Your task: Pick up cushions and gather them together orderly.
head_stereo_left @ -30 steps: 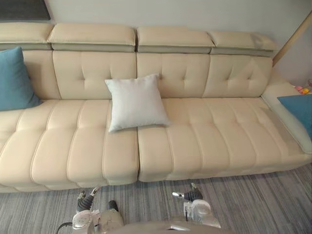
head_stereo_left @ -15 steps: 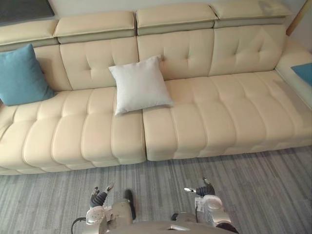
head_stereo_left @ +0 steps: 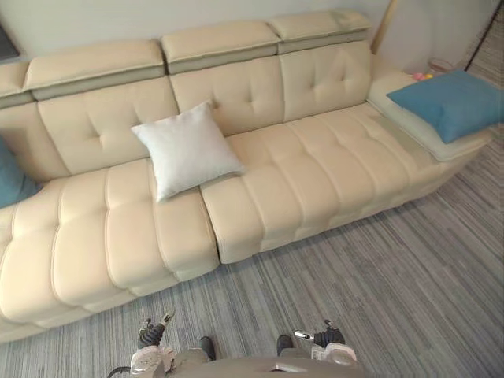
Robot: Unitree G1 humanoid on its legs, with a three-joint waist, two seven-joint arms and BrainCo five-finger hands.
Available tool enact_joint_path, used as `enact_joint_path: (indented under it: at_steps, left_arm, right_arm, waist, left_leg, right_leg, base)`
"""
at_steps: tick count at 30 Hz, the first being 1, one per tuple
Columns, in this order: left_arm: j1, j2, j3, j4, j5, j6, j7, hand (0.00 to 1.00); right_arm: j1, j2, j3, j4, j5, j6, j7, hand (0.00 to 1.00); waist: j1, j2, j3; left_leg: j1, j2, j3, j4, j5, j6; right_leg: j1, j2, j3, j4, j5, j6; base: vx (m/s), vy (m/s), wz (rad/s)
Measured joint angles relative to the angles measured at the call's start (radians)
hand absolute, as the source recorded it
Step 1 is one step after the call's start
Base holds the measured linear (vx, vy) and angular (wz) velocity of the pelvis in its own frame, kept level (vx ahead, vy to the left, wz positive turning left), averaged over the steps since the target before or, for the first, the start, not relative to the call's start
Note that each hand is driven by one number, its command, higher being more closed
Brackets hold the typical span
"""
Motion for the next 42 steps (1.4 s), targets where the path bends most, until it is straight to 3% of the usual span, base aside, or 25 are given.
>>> enact_joint_path:
  at_steps: [3, 5, 6, 7, 8, 9, 11, 13, 15, 17, 18, 21, 22, 23, 24, 25, 26, 30, 34, 36, 37, 39, 40, 41, 42]
  left_arm:
    - [-0.027, 0.0, -0.014, 0.014, 0.03, 0.003, -0.013, 0.0]
    - [-0.041, 0.004, -0.041, 0.013, 0.05, 0.004, -0.02, 0.0]
    - [-0.056, 0.003, -0.049, 0.011, 0.058, 0.006, -0.021, 0.0]
    - [-0.066, 0.004, -0.059, 0.009, 0.058, 0.008, -0.023, 0.0]
    - [-0.082, 0.006, -0.073, 0.003, 0.058, 0.009, -0.025, 0.0]
    - [-0.099, 0.009, -0.096, -0.007, 0.059, 0.009, -0.026, 0.0]
    - [-0.093, 0.012, -0.117, -0.038, 0.06, 0.009, -0.029, 0.0]
    - [-0.095, 0.015, -0.124, -0.046, 0.06, 0.008, -0.034, 0.0]
    - [-0.093, 0.016, -0.132, -0.048, 0.06, 0.009, -0.037, 0.0]
    - [-0.09, 0.016, -0.138, -0.05, 0.06, 0.009, -0.039, 0.0]
    - [-0.089, 0.021, -0.158, -0.05, 0.06, 0.009, -0.04, 0.0]
    - [-0.08, 0.019, -0.17, -0.05, 0.06, 0.011, -0.04, 0.0]
    - [-0.06, 0.017, -0.175, -0.051, 0.058, 0.012, -0.04, 0.0]
    - [-0.049, 0.015, -0.175, -0.053, 0.058, 0.011, -0.04, 0.0]
    - [-0.035, 0.017, -0.173, -0.074, 0.056, 0.013, -0.039, 0.0]
    - [-0.036, 0.017, -0.172, -0.086, 0.055, 0.013, -0.039, 0.0]
    - [-0.029, 0.014, -0.172, -0.103, 0.054, 0.013, -0.038, 0.0]
    - [-0.008, 0.002, -0.153, -0.151, 0.054, 0.012, -0.038, 0.0]
    - [-0.009, -0.003, -0.151, -0.156, 0.047, 0.012, -0.039, 0.0]
    - [-0.01, -0.007, -0.147, -0.153, 0.047, 0.013, -0.039, 0.0]
    - [-0.011, -0.007, -0.146, -0.153, 0.047, 0.012, -0.039, 0.0]
    - [-0.017, -0.004, -0.135, -0.155, 0.037, 0.01, -0.039, 0.0]
    - [-0.02, -0.003, -0.13, -0.155, 0.036, 0.01, -0.039, 0.0]
    - [-0.02, 0.002, -0.117, -0.152, 0.036, 0.011, -0.039, 0.0]
    - [-0.019, 0.002, -0.114, -0.15, 0.035, 0.011, -0.038, 0.0]
  right_arm:
    - [-0.01, 0.003, 0.001, -0.015, 0.014, -0.005, 0.0, 0.0]
    - [-0.033, 0.0, 0.004, -0.014, 0.023, -0.007, -0.001, 0.0]
    - [-0.063, -0.005, 0.014, -0.014, 0.028, -0.011, -0.001, 0.0]
    - [-0.086, -0.007, 0.018, -0.013, 0.029, -0.013, -0.003, 0.0]
    - [-0.097, -0.011, 0.016, -0.012, 0.029, -0.013, -0.003, 0.0]
    - [-0.092, -0.02, 0.008, -0.012, 0.029, -0.013, -0.004, 0.0]
    - [-0.084, -0.029, 0.01, -0.013, 0.028, -0.013, -0.004, 0.0]
    - [-0.064, -0.04, 0.01, -0.015, 0.035, -0.016, -0.003, 0.0]
    - [-0.065, -0.052, 0.007, -0.016, 0.037, -0.014, -0.008, 0.0]
    - [-0.064, -0.052, 0.007, -0.024, 0.037, -0.015, -0.011, 0.0]
    - [-0.061, -0.047, 0.005, -0.024, 0.045, -0.015, -0.014, 0.0]
    - [-0.056, -0.051, 0.015, -0.023, 0.05, -0.015, -0.016, 0.0]
    - [-0.053, -0.051, 0.022, -0.023, 0.051, -0.015, -0.024, 0.0]
    - [-0.053, -0.05, 0.029, -0.023, 0.057, -0.015, -0.029, 0.0]
    - [-0.056, -0.054, 0.03, -0.024, 0.058, -0.014, -0.031, 0.0]
    - [-0.069, -0.056, 0.028, -0.023, 0.058, -0.014, -0.032, 0.0]
    - [-0.074, -0.057, 0.029, -0.018, 0.057, -0.013, -0.031, 0.0]
    - [-0.076, -0.054, 0.03, -0.018, 0.057, -0.006, -0.031, 0.0]
    - [-0.066, -0.052, 0.029, -0.019, 0.057, -0.006, -0.032, 0.0]
    - [-0.052, -0.053, 0.032, -0.02, 0.057, -0.005, -0.032, 0.0]
    - [-0.055, -0.055, 0.032, -0.019, 0.057, -0.005, -0.033, 0.0]
    - [-0.061, -0.045, 0.048, -0.008, 0.056, -0.003, -0.031, 0.0]
    - [-0.061, -0.044, 0.053, -0.008, 0.056, -0.002, -0.03, 0.0]
    - [-0.059, -0.042, 0.055, -0.008, 0.056, 0.0, -0.03, 0.0]
    - [-0.056, -0.041, 0.055, -0.007, 0.056, 0.0, -0.03, 0.0]
  waist:
    - [-0.005, 0.007, 0.002]
    - [-0.006, 0.014, 0.013]
    - [-0.008, 0.018, 0.02]
    - [-0.012, 0.031, 0.04]
    - [-0.016, 0.02, 0.046]
    - [-0.017, 0.03, 0.057]
    - [-0.018, 0.038, 0.062]
    - [-0.04, 0.072, 0.066]
    - [-0.036, 0.094, 0.079]
    - [-0.038, 0.097, 0.078]
    - [-0.04, 0.086, 0.085]
    - [-0.035, 0.073, 0.093]
    - [-0.031, 0.075, 0.095]
    - [-0.026, 0.07, 0.1]
    - [-0.022, 0.07, 0.101]
    - [-0.011, 0.079, 0.102]
    - [0.002, 0.069, 0.113]
    - [0.045, 0.079, 0.113]
    - [0.049, 0.094, 0.127]
    - [0.06, 0.102, 0.126]
    - [0.063, 0.106, 0.122]
    - [0.067, 0.081, 0.122]
    - [0.067, 0.076, 0.121]
    - [0.067, 0.065, 0.115]
    - [0.07, 0.06, 0.109]
  left_leg:
    - [0.009, 0.033, 0.074, 0.04, -0.02, 0.006]
    - [0.009, 0.062, 0.141, 0.065, -0.041, 0.011]
    - [0.004, 0.085, 0.189, 0.06, -0.047, 0.02]
    - [0.002, 0.11, 0.249, 0.054, -0.043, 0.026]
    - [0.011, 0.108, 0.292, 0.058, -0.042, 0.026]
    - [0.031, 0.116, 0.354, 0.065, -0.041, 0.024]
    - [0.092, 0.121, 0.41, 0.067, -0.047, 0.004]
    - [0.128, 0.128, 0.416, 0.051, -0.062, -0.021]
    - [0.162, 0.142, 0.424, 0.037, -0.076, -0.043]
    - [0.163, 0.162, 0.435, 0.064, -0.084, -0.055]
    - [0.145, 0.205, 0.434, 0.173, -0.103, -0.063]
    - [0.08, 0.299, 0.399, 0.446, -0.095, -0.019]
    - [0.041, 0.333, 0.341, 0.574, -0.06, 0.035]
    - [-0.011, 0.34, 0.256, 0.672, -0.068, 0.027]
    - [-0.055, 0.314, 0.183, 0.724, -0.123, 0.012]
    - [-0.09, 0.273, 0.13, 0.737, -0.162, 0.014]
    - [-0.122, 0.228, 0.09, 0.72, -0.188, 0.021]
    - [-0.225, 0.129, -0.023, 0.526, -0.194, 0.013]
    - [-0.248, 0.093, -0.121, 0.192, -0.1, -0.013]
    - [-0.228, 0.085, -0.11, 0.144, 0.033, -0.054]
    - [-0.233, 0.076, -0.111, 0.16, 0.028, -0.048]
    - [-0.259, 0.038, -0.109, 0.23, -0.011, 0.016]
    - [-0.26, 0.028, -0.107, 0.243, -0.019, 0.03]
    - [-0.258, 0.005, -0.094, 0.271, -0.05, 0.062]
    - [-0.255, -0.006, -0.083, 0.283, -0.068, 0.069]
  right_leg:
    - [-0.026, 0.045, 0.099, -0.015, 0.043, 0.001]
    - [-0.063, 0.083, 0.115, -0.019, 0.097, -0.02]
    - [-0.098, 0.122, 0.055, -0.057, 0.188, -0.077]
    - [-0.108, 0.112, -0.062, -0.075, 0.176, -0.139]
    - [-0.114, 0.092, -0.207, -0.04, 0.113, -0.157]
    - [-0.117, 0.053, -0.386, -0.01, 0.063, -0.156]
    - [-0.088, 0.014, -0.546, 0.03, 0.061, -0.151]
    - [-0.089, 0.039, -0.518, 0.049, 0.05, -0.13]
    - [-0.098, 0.08, -0.446, 0.052, 0.045, -0.125]
    - [-0.116, 0.095, -0.428, 0.076, 0.006, -0.121]
    - [-0.135, 0.096, -0.427, 0.138, -0.039, -0.127]
    - [-0.116, 0.111, -0.4, 0.168, -0.068, -0.139]
    - [-0.09, 0.125, -0.368, 0.167, -0.076, -0.148]
    - [-0.076, 0.137, -0.33, 0.165, -0.082, -0.158]
    - [-0.071, 0.141, -0.302, 0.166, -0.085, -0.163]
    - [-0.06, 0.141, -0.266, 0.163, -0.083, -0.169]
    - [-0.052, 0.142, -0.222, 0.158, -0.083, -0.17]
    - [-0.035, 0.141, -0.11, 0.144, -0.095, -0.15]
    - [0.016, 0.128, -0.058, 0.126, -0.125, -0.103]
    - [0.058, 0.108, -0.022, 0.084, -0.15, -0.068]
    - [0.069, 0.1, -0.019, 0.067, -0.15, -0.066]
    - [0.075, 0.066, -0.011, 0.078, -0.155, -0.042]
    - [0.075, 0.057, -0.005, 0.088, -0.162, -0.029]
    - [0.069, 0.031, 0.002, 0.129, -0.184, 0.004]
    - [0.057, 0.018, 0.009, 0.16, -0.195, 0.023]
  base:
    - [0.08, -0.014, -1.15]
    - [0.04, -0.017, -1.55]
    - [0.0, -0.052, -1.98]
    - [0.0, -0.071, -1.98]
    - [0.02, -0.082, -1.57]
    - [0.03, -0.048, -1.44]
    - [0.06, -0.081, -1.44]
    - [0.08, -0.102, -0.92]
    - [0.05, -0.064, -0.97]
    - [0.01, -0.088, -0.62]
    - [0.02, -0.102, -0.37]
    - [0.07, -0.1, -0.43]
    - [0.13, -0.064, -0.61]
    - [0.18, -0.011, -0.79]
    - [0.18, 0.059, -0.85]
    - [0.2, 0.093, -0.92]
    - [0.19, 0.108, -1.02]
    - [0.12, 0.113, -0.94]
    - [0.23, 0.254, -0.58]
    - [0.34, 0.338, -0.43]
    - [0.37, 0.365, -0.39]
    - [0.29, 0.29, -0.19]
    - [0.35, 0.335, -0.04]
    - [0.27, 0.257, -0.01]
    - [0.34, 0.297, -0.27]
